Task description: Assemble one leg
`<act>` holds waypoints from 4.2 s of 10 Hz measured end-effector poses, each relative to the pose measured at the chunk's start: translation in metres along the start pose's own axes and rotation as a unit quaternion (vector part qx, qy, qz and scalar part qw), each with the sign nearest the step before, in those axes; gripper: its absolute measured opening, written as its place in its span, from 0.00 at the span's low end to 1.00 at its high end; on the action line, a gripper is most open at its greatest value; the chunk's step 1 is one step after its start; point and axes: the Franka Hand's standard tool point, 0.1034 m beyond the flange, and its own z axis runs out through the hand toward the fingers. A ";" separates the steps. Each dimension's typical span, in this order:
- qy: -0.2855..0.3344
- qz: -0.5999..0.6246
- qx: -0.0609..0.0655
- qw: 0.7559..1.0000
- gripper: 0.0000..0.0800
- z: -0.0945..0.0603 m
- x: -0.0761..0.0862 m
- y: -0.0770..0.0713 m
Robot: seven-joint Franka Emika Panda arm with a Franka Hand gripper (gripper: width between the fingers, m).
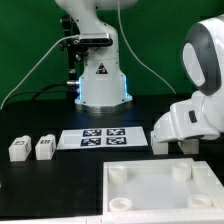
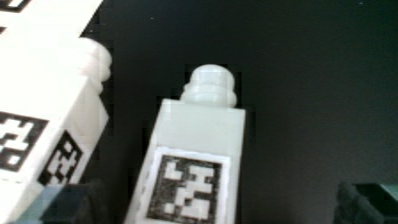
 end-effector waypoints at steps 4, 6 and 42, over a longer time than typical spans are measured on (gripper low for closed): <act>-0.001 0.001 0.000 1.000 0.70 0.001 0.000 0.001; -0.001 0.001 0.000 1.000 0.36 0.001 0.000 0.001; 0.680 -0.007 0.020 0.733 0.36 -0.230 0.051 0.108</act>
Offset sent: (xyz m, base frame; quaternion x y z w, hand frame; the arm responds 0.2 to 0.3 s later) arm 0.0000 0.0000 0.0000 0.0000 0.0000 0.0000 1.0000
